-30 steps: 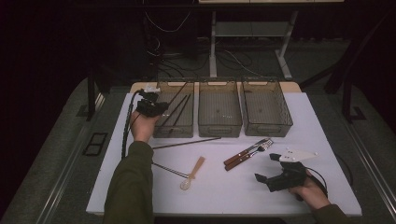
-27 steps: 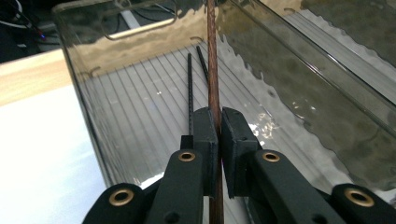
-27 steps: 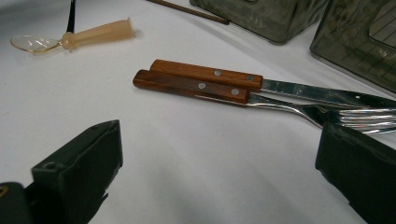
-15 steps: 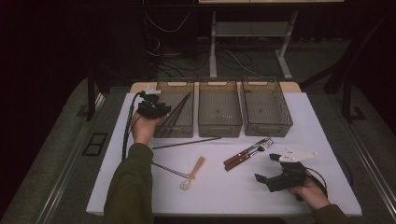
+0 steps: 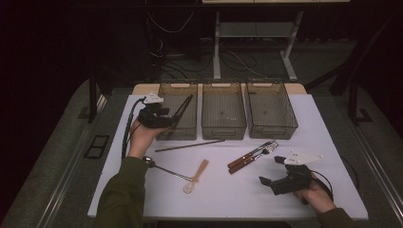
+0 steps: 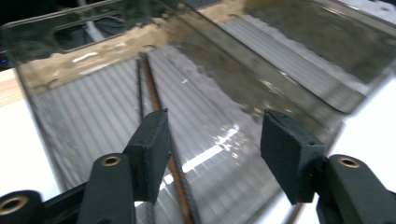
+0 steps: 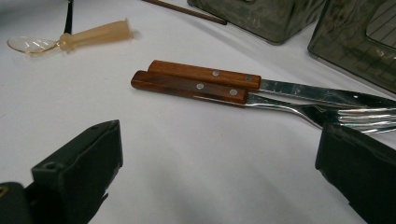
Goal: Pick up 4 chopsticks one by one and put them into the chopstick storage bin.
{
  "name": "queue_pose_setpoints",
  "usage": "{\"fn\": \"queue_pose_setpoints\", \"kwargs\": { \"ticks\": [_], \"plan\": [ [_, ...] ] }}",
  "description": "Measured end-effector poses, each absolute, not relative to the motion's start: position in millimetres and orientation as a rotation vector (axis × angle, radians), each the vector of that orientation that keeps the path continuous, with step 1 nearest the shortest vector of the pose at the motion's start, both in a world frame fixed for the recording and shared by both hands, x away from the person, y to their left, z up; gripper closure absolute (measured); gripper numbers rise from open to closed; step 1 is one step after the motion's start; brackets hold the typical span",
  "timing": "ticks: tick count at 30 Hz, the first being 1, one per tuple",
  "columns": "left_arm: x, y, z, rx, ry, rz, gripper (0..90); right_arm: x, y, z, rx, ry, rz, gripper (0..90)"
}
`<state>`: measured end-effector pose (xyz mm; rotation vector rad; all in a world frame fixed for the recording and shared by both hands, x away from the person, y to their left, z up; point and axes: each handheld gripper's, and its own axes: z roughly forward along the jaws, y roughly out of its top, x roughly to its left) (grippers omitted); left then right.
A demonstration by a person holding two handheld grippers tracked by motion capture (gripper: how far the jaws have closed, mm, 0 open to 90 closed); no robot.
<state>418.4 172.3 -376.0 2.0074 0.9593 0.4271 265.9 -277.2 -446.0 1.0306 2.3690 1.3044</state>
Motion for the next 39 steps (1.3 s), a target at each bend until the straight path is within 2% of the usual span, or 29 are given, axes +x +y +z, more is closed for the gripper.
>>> {"fn": "queue_pose_setpoints", "kwargs": {
  "ticks": [6, 11, 14, 18, 26, 39],
  "plan": [
    [394.7, 175.3, -373.7, 1.982, 0.892, 0.372, 38.0, 265.5, -276.7, -446.2, 1.025, 2.368, 1.301, 0.9],
    [374.9, 177.6, -379.9, 2.045, 0.832, 0.374, 40.0, 265.6, -276.5, -446.6, 1.026, 2.370, 1.295, 0.9],
    [366.5, 180.5, -387.2, 2.082, 0.812, 0.374, 47.7, 265.4, -275.9, -446.7, 1.024, 2.374, 1.289, 0.9],
    [359.8, 188.4, -394.6, 2.126, 0.808, 0.380, 64.0, 265.1, -276.2, -446.4, 1.027, 2.372, 1.287, 0.9],
    [353.2, 207.1, -407.7, 2.209, 0.844, 0.366, 88.9, 264.0, -276.0, -445.9, 1.027, 2.370, 1.290, 0.9],
    [367.8, 226.8, -433.0, 2.217, 0.989, 0.353, 89.1, 264.4, -275.5, -446.6, 1.019, 2.379, 1.284, 0.9]
  ]
}}
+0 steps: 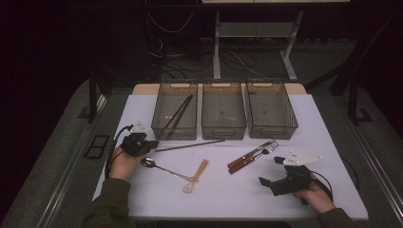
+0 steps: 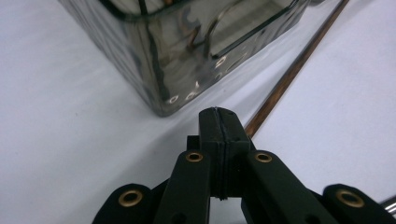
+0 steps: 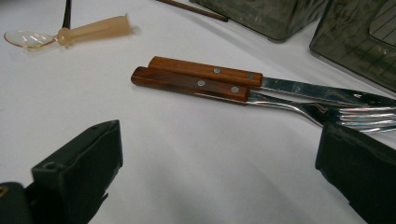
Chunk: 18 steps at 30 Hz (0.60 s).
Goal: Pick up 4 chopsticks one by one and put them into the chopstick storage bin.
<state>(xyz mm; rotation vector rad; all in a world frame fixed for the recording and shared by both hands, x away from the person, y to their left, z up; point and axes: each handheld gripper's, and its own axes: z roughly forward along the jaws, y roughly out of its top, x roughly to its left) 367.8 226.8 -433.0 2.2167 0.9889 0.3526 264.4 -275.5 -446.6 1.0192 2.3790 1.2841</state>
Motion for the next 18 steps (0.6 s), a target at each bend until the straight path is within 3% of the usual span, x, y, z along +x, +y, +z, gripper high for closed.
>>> {"fn": "queue_pose_setpoints", "kwargs": {
  "ticks": [18],
  "plan": [
    [366.4, 223.9, -438.3, 2.267, 1.006, 0.286, 89.1, 264.2, -275.9, -446.2, 1.025, 2.373, 1.286, 0.9]
  ]
}}
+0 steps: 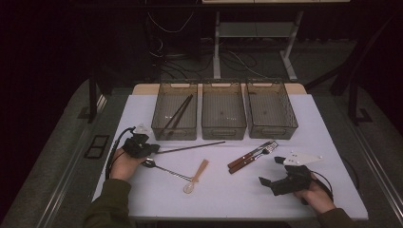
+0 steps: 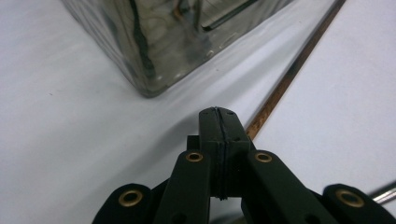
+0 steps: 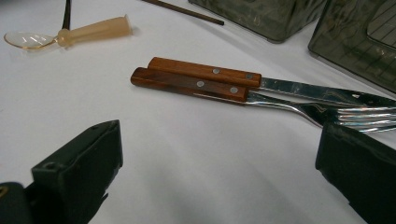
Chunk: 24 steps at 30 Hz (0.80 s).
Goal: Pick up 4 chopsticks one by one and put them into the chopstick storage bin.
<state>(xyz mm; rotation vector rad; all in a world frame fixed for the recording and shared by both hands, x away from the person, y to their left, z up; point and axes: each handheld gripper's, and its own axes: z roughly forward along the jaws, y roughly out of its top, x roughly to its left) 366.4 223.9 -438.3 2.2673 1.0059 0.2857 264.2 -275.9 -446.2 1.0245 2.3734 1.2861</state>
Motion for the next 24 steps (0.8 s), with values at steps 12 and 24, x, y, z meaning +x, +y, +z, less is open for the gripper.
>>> {"fn": "queue_pose_setpoints", "kwargs": {
  "ticks": [12, 24],
  "plan": [
    [354.1, 221.5, -437.2, 2.278, 0.994, 0.239, 89.1, 264.2, -276.3, -445.9, 1.026, 2.373, 1.287, 0.9],
    [343.9, 218.1, -435.7, 2.293, 0.992, 0.191, 89.1, 263.8, -275.9, -445.8, 1.021, 2.372, 1.286, 0.9]
  ]
}}
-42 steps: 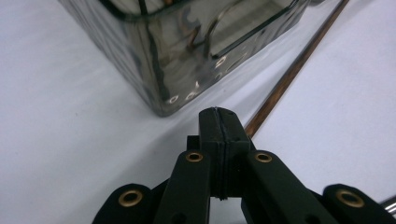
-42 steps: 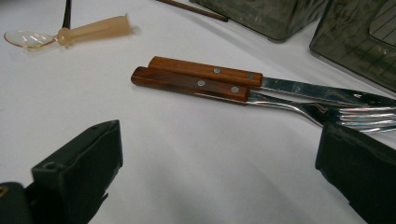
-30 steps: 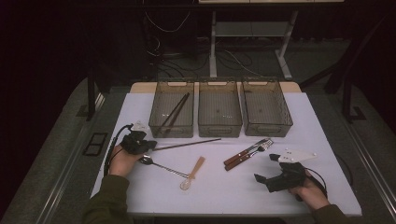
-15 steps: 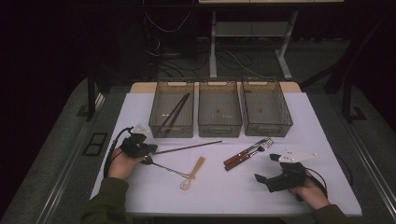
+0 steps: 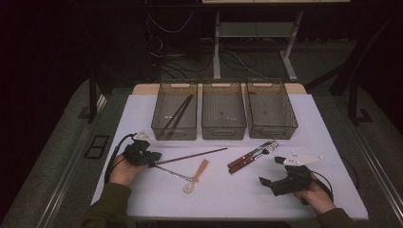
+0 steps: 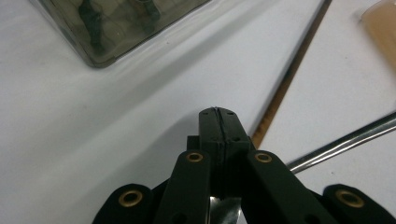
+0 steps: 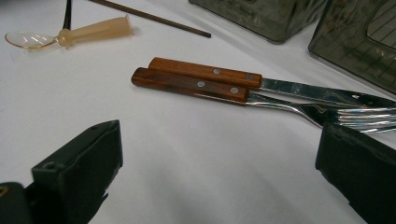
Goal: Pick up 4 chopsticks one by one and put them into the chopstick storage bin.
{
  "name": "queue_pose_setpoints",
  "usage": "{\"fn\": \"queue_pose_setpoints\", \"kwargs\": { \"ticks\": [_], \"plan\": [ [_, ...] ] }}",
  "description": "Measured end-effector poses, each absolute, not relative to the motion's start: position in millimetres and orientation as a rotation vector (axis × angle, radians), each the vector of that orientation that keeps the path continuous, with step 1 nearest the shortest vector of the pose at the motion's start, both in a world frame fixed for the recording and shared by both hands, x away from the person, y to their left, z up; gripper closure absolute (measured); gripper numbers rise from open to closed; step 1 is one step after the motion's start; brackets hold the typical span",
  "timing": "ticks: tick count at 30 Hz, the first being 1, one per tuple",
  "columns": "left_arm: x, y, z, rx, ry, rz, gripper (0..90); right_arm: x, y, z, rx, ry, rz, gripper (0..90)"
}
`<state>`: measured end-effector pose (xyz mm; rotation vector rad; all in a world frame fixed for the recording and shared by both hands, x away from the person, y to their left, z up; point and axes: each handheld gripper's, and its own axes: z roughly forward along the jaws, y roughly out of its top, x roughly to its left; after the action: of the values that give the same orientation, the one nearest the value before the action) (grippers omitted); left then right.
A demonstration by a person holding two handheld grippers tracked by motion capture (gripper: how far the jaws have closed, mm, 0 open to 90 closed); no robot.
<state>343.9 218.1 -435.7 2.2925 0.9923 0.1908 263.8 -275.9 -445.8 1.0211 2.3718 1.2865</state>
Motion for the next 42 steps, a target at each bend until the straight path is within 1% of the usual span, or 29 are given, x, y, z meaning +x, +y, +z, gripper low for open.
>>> {"fn": "queue_pose_setpoints", "kwargs": {
  "ticks": [2, 9, 13, 16, 18, 22, 26, 30, 38, 42],
  "plan": [
    [343.6, 218.3, -435.6, 2.291, 0.996, 0.185, 89.1, 263.6, -275.8, -445.8, 1.021, 2.372, 1.287, 0.9],
    [342.4, 217.3, -431.2, 2.268, 0.968, 0.230, 88.9, 263.7, -275.8, -445.7, 1.020, 2.372, 1.288, 0.9],
    [339.1, 210.6, -423.6, 2.224, 0.898, 0.256, 80.0, 263.7, -275.4, -445.9, 1.016, 2.375, 1.287, 0.9],
    [336.1, 202.5, -418.3, 2.198, 0.843, 0.271, 70.9, 263.9, -275.4, -446.1, 1.015, 2.379, 1.284, 0.9],
    [334.2, 195.1, -416.5, 2.174, 0.807, 0.259, 66.7, 263.9, -275.2, -446.2, 1.017, 2.381, 1.282, 0.9],
    [333.3, 181.0, -415.5, 2.166, 0.745, 0.227, 62.4, 263.9, -275.0, -446.3, 1.016, 2.382, 1.280, 0.9],
    [335.8, 169.5, -420.0, 2.168, 0.705, 0.176, 60.6, 264.3, -275.0, -446.6, 1.015, 2.383, 1.279, 0.9],
    [340.3, 158.5, -429.4, 2.204, 0.671, 0.151, 61.5, 264.2, -274.6, -446.9, 1.010, 2.385, 1.277, 0.9],
    [344.6, 142.3, -439.3, 2.294, 0.610, 0.190, 73.0, 264.8, -274.4, -447.3, 1.013, 2.389, 1.272, 0.9],
    [347.0, 140.2, -442.1, 2.312, 0.612, 0.201, 78.7, 264.6, -274.4, -447.2, 1.013, 2.389, 1.272, 0.9]
  ]
}}
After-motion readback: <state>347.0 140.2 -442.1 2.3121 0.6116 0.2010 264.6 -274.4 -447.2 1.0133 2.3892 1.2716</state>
